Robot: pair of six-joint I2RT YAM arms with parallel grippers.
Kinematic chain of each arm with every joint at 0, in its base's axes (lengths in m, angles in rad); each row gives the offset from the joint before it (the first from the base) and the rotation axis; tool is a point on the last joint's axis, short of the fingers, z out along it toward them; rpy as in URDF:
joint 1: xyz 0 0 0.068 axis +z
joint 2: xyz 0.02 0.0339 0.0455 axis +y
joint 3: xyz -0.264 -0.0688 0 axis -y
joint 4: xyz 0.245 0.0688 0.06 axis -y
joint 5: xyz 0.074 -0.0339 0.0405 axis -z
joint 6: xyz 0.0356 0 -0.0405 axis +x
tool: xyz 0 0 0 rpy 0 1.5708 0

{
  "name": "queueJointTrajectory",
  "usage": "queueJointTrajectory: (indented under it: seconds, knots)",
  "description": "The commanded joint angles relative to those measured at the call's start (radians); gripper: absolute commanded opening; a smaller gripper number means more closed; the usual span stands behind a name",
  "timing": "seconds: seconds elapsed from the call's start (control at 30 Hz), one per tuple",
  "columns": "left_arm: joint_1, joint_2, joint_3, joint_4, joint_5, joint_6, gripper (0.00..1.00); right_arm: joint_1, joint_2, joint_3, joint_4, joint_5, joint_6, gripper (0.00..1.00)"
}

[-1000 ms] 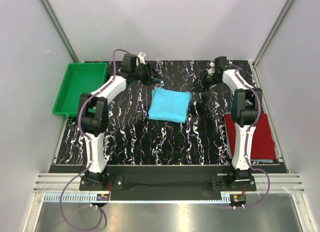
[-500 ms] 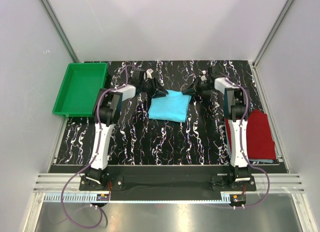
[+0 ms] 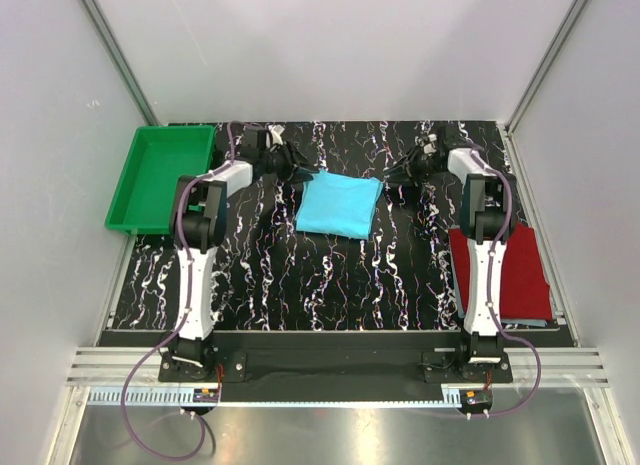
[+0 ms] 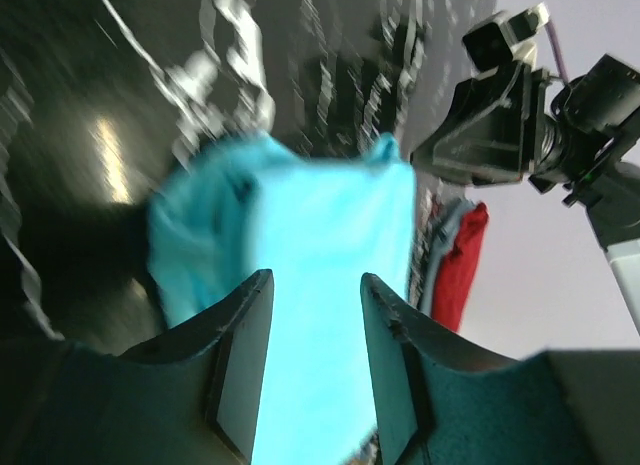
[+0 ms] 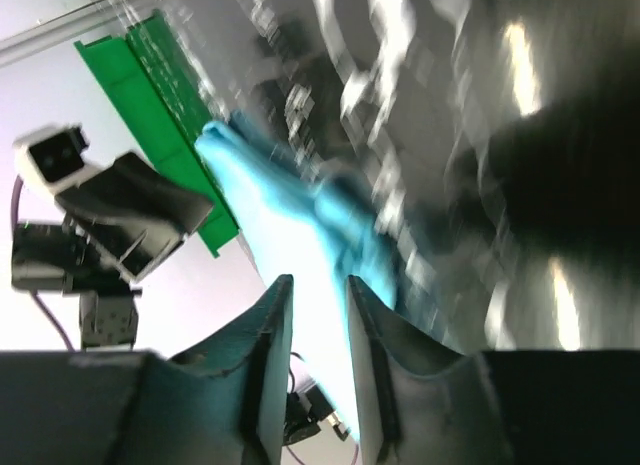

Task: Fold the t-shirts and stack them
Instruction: Neatly place the folded tshirt to the corner

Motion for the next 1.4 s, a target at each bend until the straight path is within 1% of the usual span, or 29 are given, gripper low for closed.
queueJointTrajectory:
  seconds: [0.0,0.07,0.13,0.2,0.27,0.3,0.4,0.43,0.5,0.53,0.63,0.73,0.77,0.83,0.87,0.93,0.97,1.07,1.1,1.17,1.27,1.37]
  knots:
    - [-0.029,-0.216,-0.068,0.015,0.033,0.006,0.45,0.003,-0.213,-0.046,-0.09,0.082,-0.049,0.36]
    - [-0.05,-0.276,-0.105,0.015,0.05,0.0,0.43,0.003,-0.276,-0.106,-0.096,0.099,-0.05,0.38]
    - [-0.066,-0.314,-0.182,0.021,0.055,-0.008,0.43,0.012,-0.311,-0.161,-0.101,0.099,-0.061,0.39]
    - [-0.093,-0.341,-0.245,0.044,0.065,-0.003,0.42,0.044,-0.357,-0.195,-0.103,0.104,-0.073,0.38]
    - [-0.115,-0.342,-0.3,0.07,0.082,-0.009,0.41,0.081,-0.379,-0.229,-0.101,0.073,-0.092,0.36]
    - [-0.121,-0.338,-0.317,0.088,0.091,-0.018,0.4,0.124,-0.383,-0.243,-0.102,0.062,-0.098,0.32]
    - [-0.124,-0.321,-0.349,0.106,0.104,-0.022,0.38,0.216,-0.385,-0.296,-0.092,0.021,-0.115,0.28]
    - [-0.124,-0.316,-0.352,0.104,0.105,-0.009,0.38,0.228,-0.383,-0.331,-0.092,0.004,-0.124,0.24]
    - [-0.125,-0.301,-0.355,0.102,0.114,0.0,0.38,0.247,-0.389,-0.393,-0.046,-0.01,-0.122,0.2]
    - [-0.125,-0.286,-0.358,0.101,0.116,0.008,0.38,0.247,-0.391,-0.455,-0.028,-0.017,-0.122,0.19]
    - [-0.122,-0.231,-0.369,0.093,0.113,0.032,0.37,0.236,-0.376,-0.532,-0.012,-0.019,-0.162,0.18]
    - [-0.112,-0.148,-0.323,0.028,0.116,0.092,0.36,0.209,-0.357,-0.572,-0.007,0.019,-0.19,0.17]
    - [-0.103,-0.134,-0.299,-0.006,0.122,0.101,0.36,0.199,-0.357,-0.58,-0.004,0.024,-0.191,0.18]
    - [-0.096,-0.124,-0.282,-0.023,0.118,0.132,0.35,0.182,-0.36,-0.582,-0.006,0.038,-0.207,0.18]
    - [-0.096,-0.13,-0.263,-0.066,0.108,0.147,0.35,0.17,-0.374,-0.583,-0.01,0.041,-0.213,0.19]
    - [-0.098,-0.158,-0.259,-0.1,0.101,0.169,0.35,0.161,-0.395,-0.591,-0.013,0.03,-0.214,0.2]
    - [-0.099,-0.211,-0.278,-0.103,0.096,0.166,0.35,0.158,-0.423,-0.592,-0.018,0.023,-0.211,0.2]
    - [-0.109,-0.307,-0.337,-0.117,0.07,0.161,0.37,0.158,-0.487,-0.609,-0.024,0.013,-0.199,0.22]
    - [-0.112,-0.366,-0.355,-0.117,0.064,0.16,0.39,0.159,-0.498,-0.614,-0.024,0.01,-0.19,0.22]
    - [-0.13,-0.408,-0.398,-0.117,0.058,0.147,0.4,0.158,-0.524,-0.622,-0.023,-0.01,-0.182,0.22]
    - [-0.167,-0.439,-0.43,-0.094,0.065,0.138,0.4,0.159,-0.54,-0.619,-0.024,-0.007,-0.181,0.24]
    - [-0.21,-0.405,-0.436,-0.039,0.085,0.1,0.38,0.149,-0.54,-0.609,-0.021,0.01,-0.176,0.26]
